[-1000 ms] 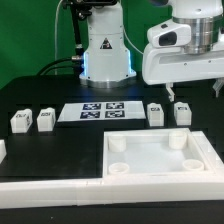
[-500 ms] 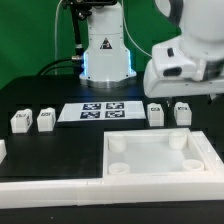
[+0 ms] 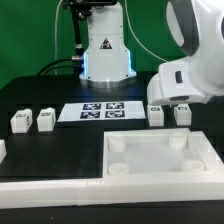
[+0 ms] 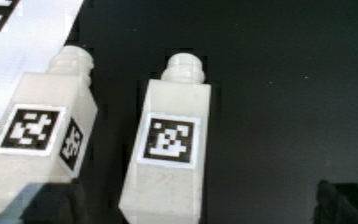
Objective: Assemble one leg
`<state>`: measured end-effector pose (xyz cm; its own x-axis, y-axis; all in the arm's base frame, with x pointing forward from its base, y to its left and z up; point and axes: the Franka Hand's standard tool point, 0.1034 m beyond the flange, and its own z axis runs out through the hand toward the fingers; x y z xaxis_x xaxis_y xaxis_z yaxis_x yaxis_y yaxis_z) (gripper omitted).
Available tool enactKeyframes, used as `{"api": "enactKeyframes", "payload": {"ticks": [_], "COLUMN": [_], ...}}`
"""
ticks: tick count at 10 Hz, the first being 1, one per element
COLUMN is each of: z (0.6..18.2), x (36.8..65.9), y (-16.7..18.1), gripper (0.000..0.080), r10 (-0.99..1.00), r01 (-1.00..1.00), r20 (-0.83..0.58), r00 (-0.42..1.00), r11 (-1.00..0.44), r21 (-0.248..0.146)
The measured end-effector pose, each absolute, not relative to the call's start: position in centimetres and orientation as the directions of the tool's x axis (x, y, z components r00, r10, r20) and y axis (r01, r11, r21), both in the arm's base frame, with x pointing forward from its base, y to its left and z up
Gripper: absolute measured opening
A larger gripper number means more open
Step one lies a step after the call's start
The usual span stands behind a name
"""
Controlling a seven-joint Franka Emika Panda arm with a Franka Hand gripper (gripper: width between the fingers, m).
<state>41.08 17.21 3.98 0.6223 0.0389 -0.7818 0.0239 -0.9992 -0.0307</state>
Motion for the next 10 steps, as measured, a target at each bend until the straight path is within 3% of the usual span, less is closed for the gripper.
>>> {"api": "enactKeyframes", "payload": {"ticks": [4, 8, 9, 10], "z": [1.2, 1.1, 1.1, 1.1], "x": [38.0, 37.7, 37.7, 37.7], "y": [17.5, 17.7, 17.7, 17.7], "gripper": [0.0649, 0.0626, 0.0432, 0.0432], "r10": [0.028, 0.032, 0.032, 0.033], "r01": [0.026, 0.031, 0.031, 0.031], "r20": [-0.788, -0.788, -0.788, -0.788], "r00": [0.615, 0.615, 0.615, 0.615], "r11": [-1.000, -0.999, -0.999, -0.999], "r21": [-0.016, -0.017, -0.017, -0.017]}}
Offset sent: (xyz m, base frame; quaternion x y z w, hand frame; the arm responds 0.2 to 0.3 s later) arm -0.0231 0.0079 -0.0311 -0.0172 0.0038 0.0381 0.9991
